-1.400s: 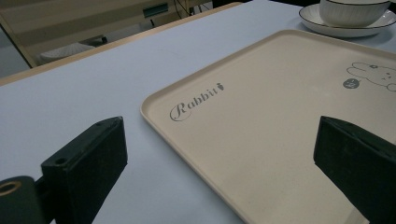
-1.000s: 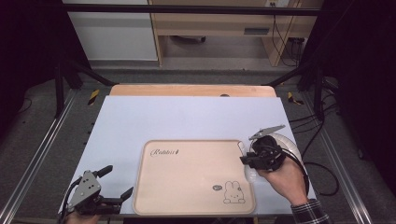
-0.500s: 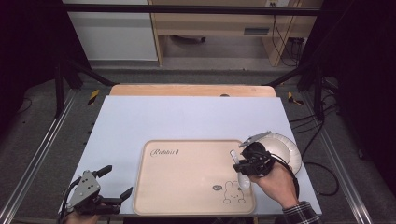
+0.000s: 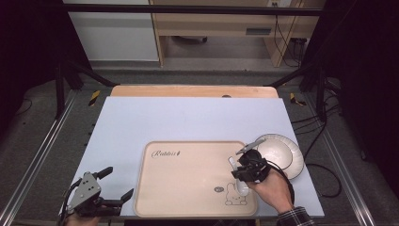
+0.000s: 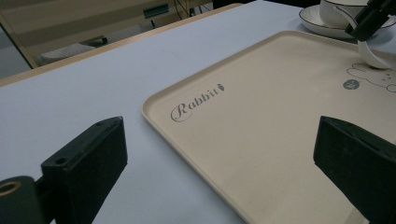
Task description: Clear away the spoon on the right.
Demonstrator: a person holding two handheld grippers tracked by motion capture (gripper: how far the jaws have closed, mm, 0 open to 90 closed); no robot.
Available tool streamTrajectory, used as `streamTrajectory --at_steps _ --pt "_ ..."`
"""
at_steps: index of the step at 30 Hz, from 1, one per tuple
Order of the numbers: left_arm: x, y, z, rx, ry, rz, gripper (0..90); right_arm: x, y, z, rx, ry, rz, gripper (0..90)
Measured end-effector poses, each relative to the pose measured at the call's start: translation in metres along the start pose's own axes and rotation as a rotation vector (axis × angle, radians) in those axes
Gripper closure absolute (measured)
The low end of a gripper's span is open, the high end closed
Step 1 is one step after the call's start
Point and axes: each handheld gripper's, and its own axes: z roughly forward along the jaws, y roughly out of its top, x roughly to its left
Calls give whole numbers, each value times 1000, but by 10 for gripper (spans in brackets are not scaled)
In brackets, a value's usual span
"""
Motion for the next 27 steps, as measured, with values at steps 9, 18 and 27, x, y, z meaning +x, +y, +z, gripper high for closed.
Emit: streamTrajectory --at_steps 9,18,27 --pt "0 0 0 1 0 0 24 0 -5 15 -5 -9 20 701" --pt "0 0 0 3 1 3 24 2 -8 6 -55 -20 31 638" --pt "0 0 0 2 4 6 24 13 -14 8 -130 -28 -97 800"
